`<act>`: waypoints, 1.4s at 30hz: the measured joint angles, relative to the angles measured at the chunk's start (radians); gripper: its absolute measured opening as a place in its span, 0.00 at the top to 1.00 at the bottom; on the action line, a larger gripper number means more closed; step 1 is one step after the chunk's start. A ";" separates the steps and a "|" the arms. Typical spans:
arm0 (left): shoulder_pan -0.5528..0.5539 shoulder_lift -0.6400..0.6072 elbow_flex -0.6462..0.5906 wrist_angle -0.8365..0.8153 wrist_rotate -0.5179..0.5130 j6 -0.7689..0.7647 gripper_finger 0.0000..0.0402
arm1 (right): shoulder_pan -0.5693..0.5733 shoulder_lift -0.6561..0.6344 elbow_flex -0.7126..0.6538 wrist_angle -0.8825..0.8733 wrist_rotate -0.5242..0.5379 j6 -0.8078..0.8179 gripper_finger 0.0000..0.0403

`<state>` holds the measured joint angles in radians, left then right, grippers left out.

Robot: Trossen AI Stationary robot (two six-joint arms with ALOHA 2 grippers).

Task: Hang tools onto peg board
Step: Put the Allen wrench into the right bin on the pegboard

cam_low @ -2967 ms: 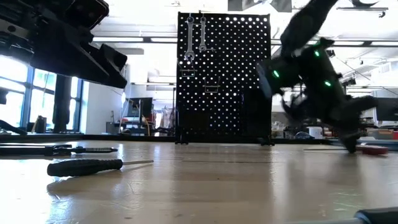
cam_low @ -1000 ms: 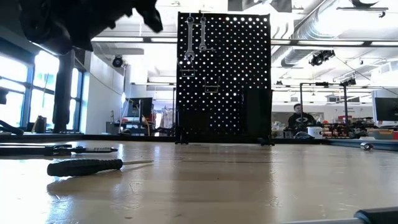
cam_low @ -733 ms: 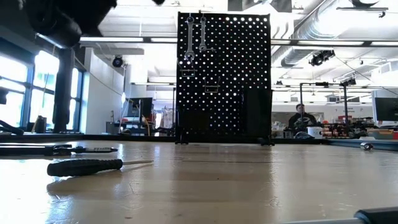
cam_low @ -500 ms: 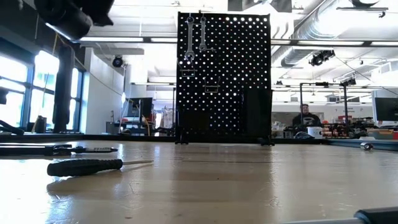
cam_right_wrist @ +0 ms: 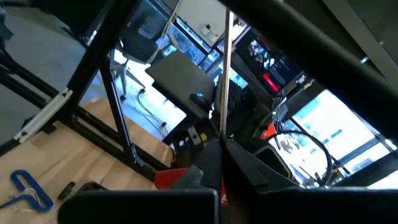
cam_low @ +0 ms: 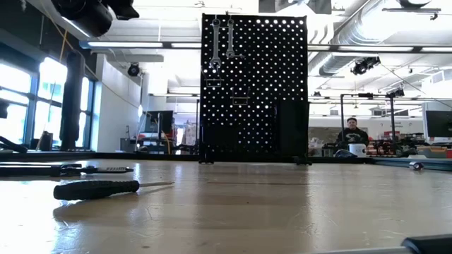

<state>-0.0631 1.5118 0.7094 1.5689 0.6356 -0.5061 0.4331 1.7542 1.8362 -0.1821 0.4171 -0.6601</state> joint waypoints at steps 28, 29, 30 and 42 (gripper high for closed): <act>0.003 0.004 -0.001 -0.001 0.011 -0.052 0.53 | -0.019 0.000 0.000 0.000 -0.140 -0.034 1.00; 0.003 0.004 -0.001 -0.001 0.012 -0.052 0.53 | -0.021 0.000 0.000 0.000 -0.142 -0.037 1.00; 0.003 0.004 -0.001 -0.001 0.012 -0.052 0.53 | -0.021 0.000 0.000 0.001 -0.149 -0.039 1.00; -0.008 0.022 0.041 -0.003 0.055 -0.088 0.53 | -0.048 0.000 0.000 0.006 -0.218 -0.055 1.00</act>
<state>-0.0710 1.5335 0.7506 1.5655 0.6904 -0.5937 0.3855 1.7542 1.8359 -0.1760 0.1986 -0.7155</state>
